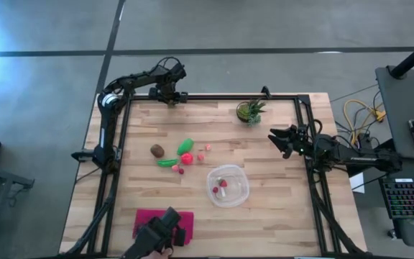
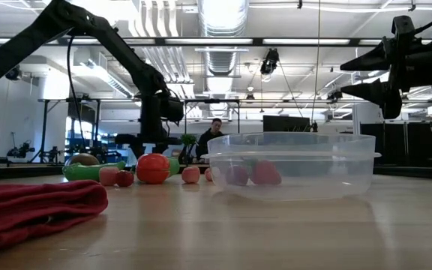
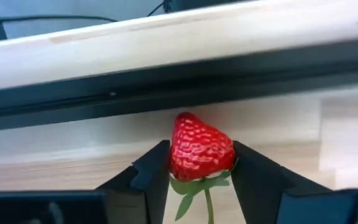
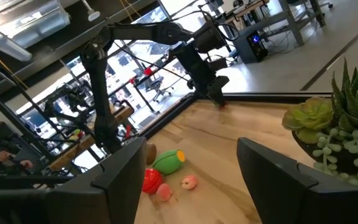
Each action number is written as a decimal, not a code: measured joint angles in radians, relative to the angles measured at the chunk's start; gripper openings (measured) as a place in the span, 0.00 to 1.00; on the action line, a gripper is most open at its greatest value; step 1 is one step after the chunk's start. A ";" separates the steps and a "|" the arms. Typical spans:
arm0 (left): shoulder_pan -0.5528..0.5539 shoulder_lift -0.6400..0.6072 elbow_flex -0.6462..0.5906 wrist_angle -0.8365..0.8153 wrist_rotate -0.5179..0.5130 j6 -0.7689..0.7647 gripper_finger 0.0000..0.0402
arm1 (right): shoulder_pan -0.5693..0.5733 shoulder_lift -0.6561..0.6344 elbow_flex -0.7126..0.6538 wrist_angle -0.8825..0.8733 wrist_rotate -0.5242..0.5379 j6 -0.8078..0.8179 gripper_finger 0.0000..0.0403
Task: Pick and placing Produce into tupperware
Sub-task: Put the strawberry into the container, then put the top peach into the container
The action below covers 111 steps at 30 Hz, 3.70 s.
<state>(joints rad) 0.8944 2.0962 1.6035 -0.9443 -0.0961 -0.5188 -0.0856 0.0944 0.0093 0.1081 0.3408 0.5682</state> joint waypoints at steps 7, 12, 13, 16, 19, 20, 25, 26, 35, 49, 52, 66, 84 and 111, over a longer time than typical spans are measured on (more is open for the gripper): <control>-0.091 -0.088 -0.002 -0.047 0.001 0.197 0.34 | 0.000 0.000 0.000 0.000 0.000 0.000 0.60; -0.228 -0.235 -0.005 -0.067 0.076 0.532 0.34 | 0.000 0.000 0.000 0.000 0.000 0.000 0.60; -0.259 -0.267 -0.006 -0.067 0.122 0.599 0.34 | 0.000 0.000 0.000 0.000 0.000 0.000 0.60; -0.356 -0.351 -0.007 -0.031 0.243 0.783 0.34 | 0.000 0.000 0.000 0.000 0.000 0.001 0.60; -0.453 -0.402 -0.012 0.054 0.272 0.863 0.34 | 0.000 0.000 0.000 0.000 0.000 0.001 0.60; -0.480 -0.411 -0.017 0.091 0.274 0.867 0.34 | 0.000 0.000 0.000 0.000 0.000 0.001 0.60; -0.607 -0.405 -0.050 0.197 0.274 0.836 0.34 | 0.000 0.000 0.000 0.001 0.000 0.001 0.60; -0.634 -0.398 -0.061 0.216 0.274 0.817 0.34 | 0.000 0.000 0.000 0.001 0.000 0.001 0.60; -0.846 -0.235 -0.085 0.260 0.276 0.723 0.34 | 0.000 0.000 0.000 0.000 -0.065 0.026 0.60; -0.978 -0.157 -0.072 0.282 0.270 0.516 0.34 | 0.000 0.000 0.000 -0.001 -0.236 0.026 0.60; -0.993 -0.157 -0.073 0.282 0.265 0.504 0.34 | 0.000 0.000 0.000 -0.001 -0.236 0.048 0.60; -1.049 -0.158 -0.066 0.319 0.167 0.498 0.62 | 0.000 0.000 0.000 -0.001 -0.240 0.277 0.60; -0.819 -0.350 -0.168 0.103 0.045 0.979 0.64 | 0.000 0.013 0.001 -0.008 -0.236 0.259 0.60; -0.623 -0.106 -0.188 0.287 0.202 0.912 0.64 | 0.000 0.042 0.001 -0.021 -0.236 0.262 0.60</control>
<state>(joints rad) 0.2712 1.9898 1.4151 -0.6571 0.1057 0.3933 -0.0854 0.1364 0.0101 0.0867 0.1051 0.8301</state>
